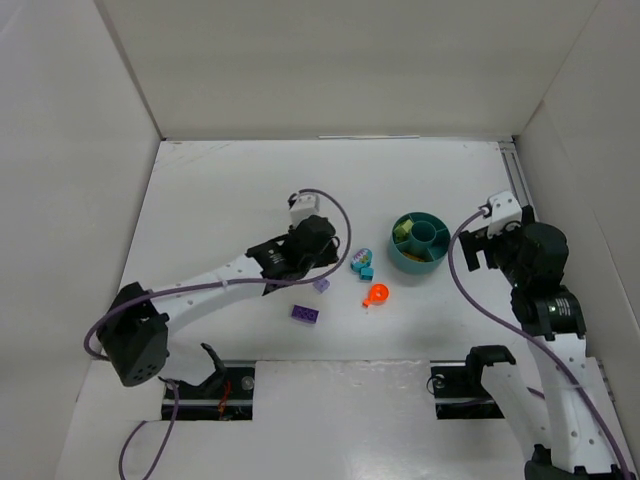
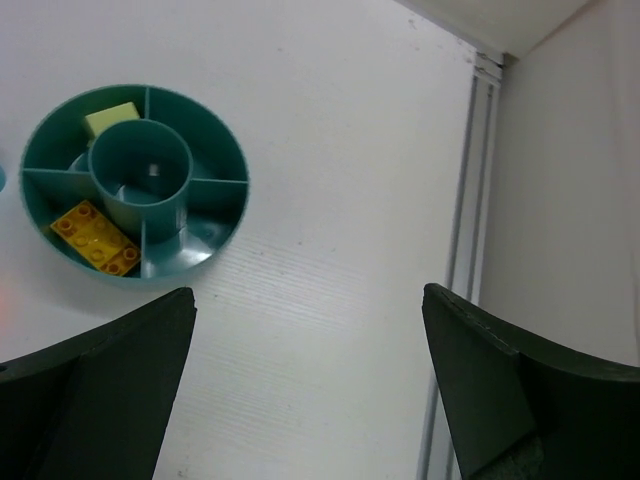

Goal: Sort the legos into containers by color

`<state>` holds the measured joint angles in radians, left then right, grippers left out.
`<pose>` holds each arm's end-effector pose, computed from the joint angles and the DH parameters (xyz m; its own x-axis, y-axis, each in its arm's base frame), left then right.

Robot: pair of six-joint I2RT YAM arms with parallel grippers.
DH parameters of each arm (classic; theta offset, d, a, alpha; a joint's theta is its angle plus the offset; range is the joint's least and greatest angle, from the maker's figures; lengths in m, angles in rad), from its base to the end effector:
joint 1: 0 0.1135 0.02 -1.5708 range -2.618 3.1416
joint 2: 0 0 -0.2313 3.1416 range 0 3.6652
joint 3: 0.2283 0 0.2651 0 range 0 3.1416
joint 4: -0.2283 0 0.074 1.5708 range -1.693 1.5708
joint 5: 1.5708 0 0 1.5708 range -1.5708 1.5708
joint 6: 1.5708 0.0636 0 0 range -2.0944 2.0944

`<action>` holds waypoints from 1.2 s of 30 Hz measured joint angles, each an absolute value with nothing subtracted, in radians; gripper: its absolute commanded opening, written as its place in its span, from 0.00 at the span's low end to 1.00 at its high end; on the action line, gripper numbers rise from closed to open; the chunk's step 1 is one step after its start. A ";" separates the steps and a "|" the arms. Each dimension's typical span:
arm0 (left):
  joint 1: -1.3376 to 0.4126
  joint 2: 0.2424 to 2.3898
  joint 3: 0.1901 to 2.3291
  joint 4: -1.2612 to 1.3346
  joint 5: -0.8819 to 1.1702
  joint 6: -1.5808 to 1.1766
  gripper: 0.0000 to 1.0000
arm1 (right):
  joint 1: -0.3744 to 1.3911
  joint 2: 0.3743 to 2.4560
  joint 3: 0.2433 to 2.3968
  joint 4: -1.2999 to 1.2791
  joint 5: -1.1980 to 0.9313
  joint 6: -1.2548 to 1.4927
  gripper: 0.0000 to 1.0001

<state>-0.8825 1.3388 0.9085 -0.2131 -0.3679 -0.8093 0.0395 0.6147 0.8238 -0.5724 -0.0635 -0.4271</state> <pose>0.2293 -0.2428 0.2054 -0.6523 -0.2702 -0.7082 0.0953 0.8977 -0.4302 0.1994 0.0119 0.3103 -0.2823 -0.4249 -0.8601 -0.2369 0.8997 -0.3667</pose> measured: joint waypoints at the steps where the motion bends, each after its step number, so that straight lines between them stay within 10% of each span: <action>1: -0.906 1.364 0.957 -0.176 -0.371 -0.773 0.07 | 0.039 0.610 0.837 -0.582 -0.034 -0.419 1.00; 10: -1.028 1.700 1.280 0.151 -0.351 -0.529 0.04 | 0.039 0.481 0.904 -0.633 0.136 -0.384 1.00; 36: -1.166 1.922 1.283 0.592 -0.636 -0.540 0.09 | 0.039 0.485 0.910 -0.676 0.188 -0.374 1.00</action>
